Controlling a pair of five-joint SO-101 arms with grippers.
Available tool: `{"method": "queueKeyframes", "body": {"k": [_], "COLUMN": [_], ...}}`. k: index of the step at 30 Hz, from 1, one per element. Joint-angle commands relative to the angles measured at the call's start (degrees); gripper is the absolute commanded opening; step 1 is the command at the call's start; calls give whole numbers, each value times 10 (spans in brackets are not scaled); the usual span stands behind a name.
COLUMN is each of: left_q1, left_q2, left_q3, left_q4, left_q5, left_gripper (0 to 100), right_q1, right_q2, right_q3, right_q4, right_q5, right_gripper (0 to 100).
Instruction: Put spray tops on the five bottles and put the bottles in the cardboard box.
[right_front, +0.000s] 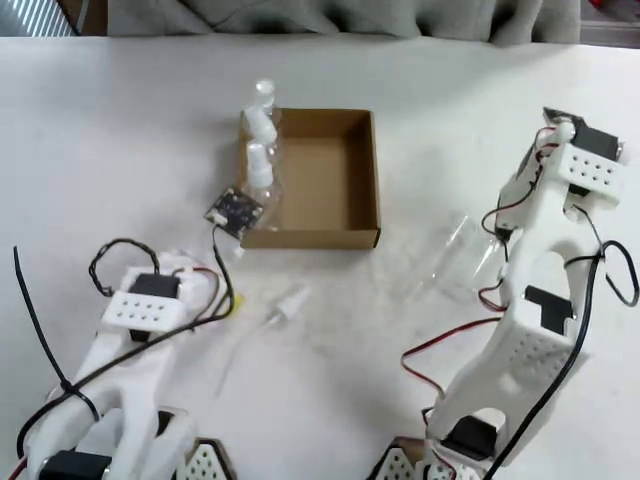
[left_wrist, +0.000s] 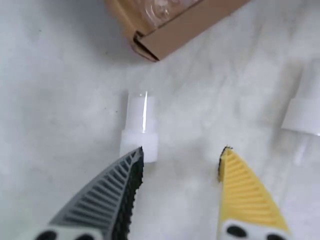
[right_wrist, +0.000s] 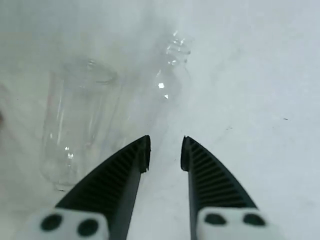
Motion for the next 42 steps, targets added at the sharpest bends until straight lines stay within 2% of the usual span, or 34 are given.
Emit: {"method": "queueKeyframes", "body": {"k": [1, 10, 15, 18, 28, 32, 37, 42], "left_q1": [-3, -3, -3, -3, -2, -2, -2, -2], "left_q2": [-16, -16, -16, -16, -16, -16, -16, -16], "left_q3": [-3, -3, -3, -3, -3, -3, -3, -3], "left_q4": [-11, -11, -11, -11, -11, -11, -11, -11], "left_q5": [-5, -5, -6, -6, -6, -6, -6, -6], "left_gripper": [242, 242, 242, 242, 242, 242, 242, 242], "right_q1": [-9, -43, -39, -36, -33, -32, -33, -33], "right_q2": [-43, -100, -137, -154, -151, -151, -149, -150], "right_q3": [17, 69, 113, 129, 211, 216, 234, 275], "right_q4": [-36, -60, -91, -94, -210, -225, -225, -260], "right_q5": [-30, -50, -58, -58, -133, -135, -137, -139], "right_gripper": [98, 100, 173, 173, 176, 178, 238, 238]}}
